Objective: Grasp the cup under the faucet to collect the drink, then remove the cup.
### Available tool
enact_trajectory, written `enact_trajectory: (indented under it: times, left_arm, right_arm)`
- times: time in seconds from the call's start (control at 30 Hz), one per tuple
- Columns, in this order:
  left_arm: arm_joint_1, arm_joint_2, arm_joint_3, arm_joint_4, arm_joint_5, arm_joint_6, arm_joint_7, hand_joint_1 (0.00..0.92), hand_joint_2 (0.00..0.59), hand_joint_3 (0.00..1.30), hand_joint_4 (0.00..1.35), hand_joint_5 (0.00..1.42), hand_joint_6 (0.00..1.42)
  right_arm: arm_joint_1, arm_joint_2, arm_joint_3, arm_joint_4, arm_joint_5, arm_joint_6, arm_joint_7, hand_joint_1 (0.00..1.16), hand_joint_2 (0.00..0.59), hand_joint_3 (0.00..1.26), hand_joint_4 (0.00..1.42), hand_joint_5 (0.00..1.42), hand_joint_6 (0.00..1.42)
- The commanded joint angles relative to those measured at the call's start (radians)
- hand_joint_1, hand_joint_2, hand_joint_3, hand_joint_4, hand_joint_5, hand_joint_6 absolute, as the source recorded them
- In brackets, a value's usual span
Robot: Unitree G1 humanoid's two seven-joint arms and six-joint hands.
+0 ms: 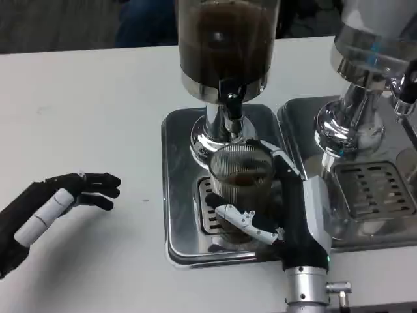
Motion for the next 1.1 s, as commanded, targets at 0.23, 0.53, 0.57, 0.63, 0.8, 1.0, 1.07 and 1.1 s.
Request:
enact_trajectory:
  times: [0.23, 0.53, 0.57, 0.63, 0.8, 1.0, 1.07, 1.1]
  left_arm:
    - [-0.007, -0.002, -0.002, -0.026, -0.010, 0.004, -0.015, 0.000, 0.128, 0.42, 0.39, 0.42, 0.27]
    - [-0.012, -0.021, -0.009, -0.080, -0.020, -0.002, -0.026, 0.000, 0.129, 0.42, 0.38, 0.41, 0.27]
    - [-0.012, -0.023, -0.010, -0.087, -0.021, -0.001, -0.027, 0.000, 0.129, 0.42, 0.37, 0.41, 0.27]
    - [-0.013, -0.029, -0.015, -0.101, -0.022, 0.000, -0.029, 0.000, 0.129, 0.41, 0.37, 0.41, 0.27]
    - [-0.011, -0.034, -0.021, -0.133, -0.024, -0.008, -0.032, 0.000, 0.129, 0.41, 0.35, 0.39, 0.27]
    - [0.006, -0.035, -0.021, -0.195, -0.037, -0.019, -0.032, 0.000, 0.129, 0.40, 0.32, 0.37, 0.27]
    - [0.007, -0.036, -0.023, -0.206, -0.043, -0.015, -0.031, 0.000, 0.129, 0.39, 0.32, 0.36, 0.27]
    - [0.008, -0.036, -0.023, -0.209, -0.044, -0.013, -0.030, 0.000, 0.128, 0.39, 0.32, 0.36, 0.27]
  right_arm:
    - [0.033, -0.007, -0.035, -0.080, 0.005, -0.024, -0.050, 0.95, 0.125, 0.64, 0.87, 1.13, 1.42]
    - [0.079, -0.027, -0.063, -0.164, -0.003, -0.024, -0.074, 0.99, 0.095, 0.67, 0.88, 1.14, 1.42]
    - [0.086, -0.029, -0.066, -0.176, -0.003, -0.022, -0.074, 1.01, 0.093, 0.68, 0.88, 1.13, 1.42]
    - [0.101, -0.033, -0.071, -0.201, -0.004, -0.018, -0.072, 1.04, 0.088, 0.69, 0.88, 1.13, 1.42]
    - [0.158, -0.050, -0.084, -0.287, -0.008, -0.005, -0.055, 1.06, 0.079, 0.71, 0.89, 1.13, 1.42]
    - [0.224, -0.060, -0.099, -0.395, -0.004, 0.013, -0.027, 1.07, 0.078, 0.74, 0.91, 1.15, 1.42]
    - [0.237, -0.058, -0.103, -0.417, 0.001, 0.025, -0.010, 1.08, 0.081, 0.75, 0.92, 1.15, 1.42]
    - [0.242, -0.058, -0.104, -0.420, 0.003, 0.028, -0.005, 1.08, 0.082, 0.75, 0.92, 1.15, 1.42]
